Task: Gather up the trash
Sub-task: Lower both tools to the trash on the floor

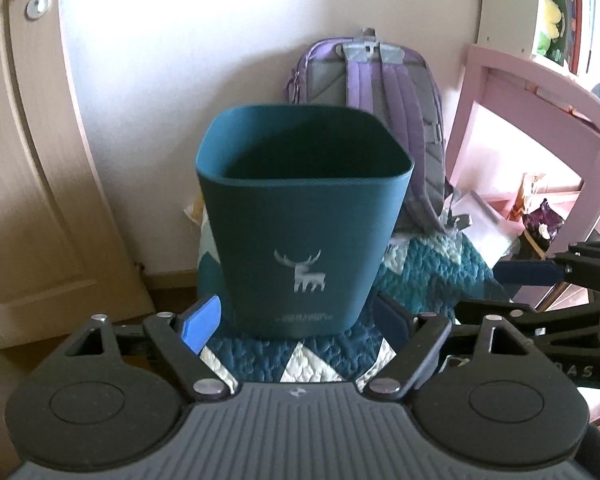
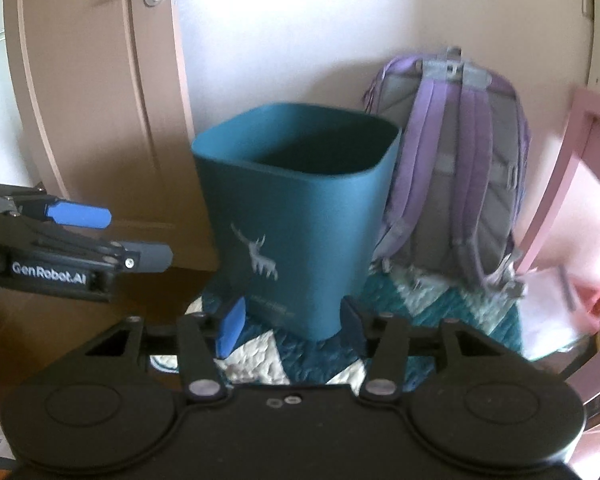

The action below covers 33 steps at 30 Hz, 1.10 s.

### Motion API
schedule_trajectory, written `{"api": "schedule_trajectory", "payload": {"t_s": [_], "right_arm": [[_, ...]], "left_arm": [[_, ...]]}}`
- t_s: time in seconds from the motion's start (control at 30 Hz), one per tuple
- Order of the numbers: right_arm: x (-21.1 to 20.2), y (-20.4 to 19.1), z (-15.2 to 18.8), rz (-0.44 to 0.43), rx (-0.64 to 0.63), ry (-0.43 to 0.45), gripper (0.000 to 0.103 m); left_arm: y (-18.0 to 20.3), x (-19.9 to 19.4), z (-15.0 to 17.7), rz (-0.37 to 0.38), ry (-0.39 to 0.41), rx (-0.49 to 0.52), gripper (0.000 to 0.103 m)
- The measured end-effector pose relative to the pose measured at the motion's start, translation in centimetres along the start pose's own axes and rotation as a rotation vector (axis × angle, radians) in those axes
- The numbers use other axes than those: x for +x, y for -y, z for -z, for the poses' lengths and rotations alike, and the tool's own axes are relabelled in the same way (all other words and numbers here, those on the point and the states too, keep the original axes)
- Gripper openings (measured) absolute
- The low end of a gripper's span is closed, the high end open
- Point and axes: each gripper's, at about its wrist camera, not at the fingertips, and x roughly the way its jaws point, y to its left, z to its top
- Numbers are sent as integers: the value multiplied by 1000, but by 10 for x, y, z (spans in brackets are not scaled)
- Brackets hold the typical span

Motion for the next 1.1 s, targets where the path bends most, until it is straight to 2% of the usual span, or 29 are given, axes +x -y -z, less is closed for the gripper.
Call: {"api": "schedule_trajectory", "payload": {"t_s": [0.07,0.1,0.13,0.33,0.53,0.77,0.87,1.1], "right_arm": [[7,2,13,-12,3,-7,52],[11,2,21,-21,3,-7,52],[16,3,29,-30,2,-13,53],[58,10,79,-69,14,-77,53],[119,20,143,-58,14,-212,54],[192,37,209,-23,19,-376,54],[224,47,238,-5,23,-466,54],[276,64,312,4,-104,-678,54]], "left_arm": [[-6,5,13,6,-4,-1,90],[-9,8,20,8,-3,-2,99],[-13,11,26,8,0,-5,103],[-40,50,69,18,-39,-17,103],[-72,123,131,21,-176,-45,103],[-89,201,204,32,-312,-49,103],[-84,230,235,57,-370,-5,103],[-33,290,306,229,-546,158,103]]}}
